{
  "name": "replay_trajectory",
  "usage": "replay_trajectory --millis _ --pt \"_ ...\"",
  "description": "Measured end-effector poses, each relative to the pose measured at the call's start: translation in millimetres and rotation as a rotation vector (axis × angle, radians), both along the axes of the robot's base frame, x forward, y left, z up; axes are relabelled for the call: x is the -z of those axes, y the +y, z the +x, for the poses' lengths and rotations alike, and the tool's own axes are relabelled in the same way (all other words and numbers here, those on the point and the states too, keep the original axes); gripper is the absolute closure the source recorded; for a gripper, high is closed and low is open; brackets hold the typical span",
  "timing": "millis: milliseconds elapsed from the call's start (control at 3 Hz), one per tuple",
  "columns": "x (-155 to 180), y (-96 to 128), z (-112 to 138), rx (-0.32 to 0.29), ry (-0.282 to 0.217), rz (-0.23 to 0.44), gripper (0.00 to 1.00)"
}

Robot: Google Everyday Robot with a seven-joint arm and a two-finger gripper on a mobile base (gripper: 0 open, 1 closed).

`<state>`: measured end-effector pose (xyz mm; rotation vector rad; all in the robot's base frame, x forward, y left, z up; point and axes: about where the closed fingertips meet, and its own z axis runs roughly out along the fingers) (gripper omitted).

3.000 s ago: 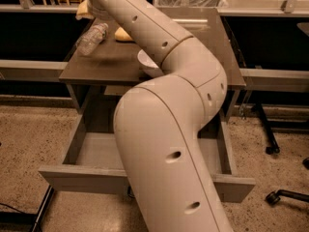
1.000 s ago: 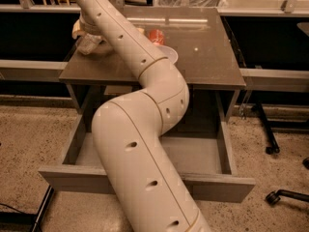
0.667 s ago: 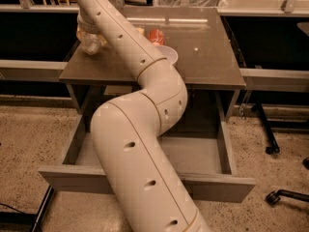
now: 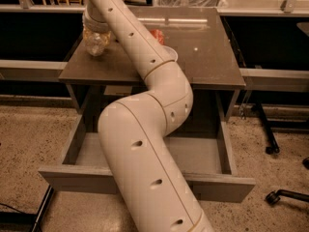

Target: Place water bottle into top drawer

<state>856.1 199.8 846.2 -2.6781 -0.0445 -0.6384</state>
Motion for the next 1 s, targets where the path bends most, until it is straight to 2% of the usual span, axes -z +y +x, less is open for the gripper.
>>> replay_trajectory --millis 333,667,1000 --pt "-56.4 -26.6 -15.3 -0.108 -0.044 0.165 1.00" --pt "-110.2 -88.5 -53.9 -0.304 -0.151 0.295 1.00" --pt "-109.4 -85.8 -53.5 -0.302 -0.148 0.294 1.00"
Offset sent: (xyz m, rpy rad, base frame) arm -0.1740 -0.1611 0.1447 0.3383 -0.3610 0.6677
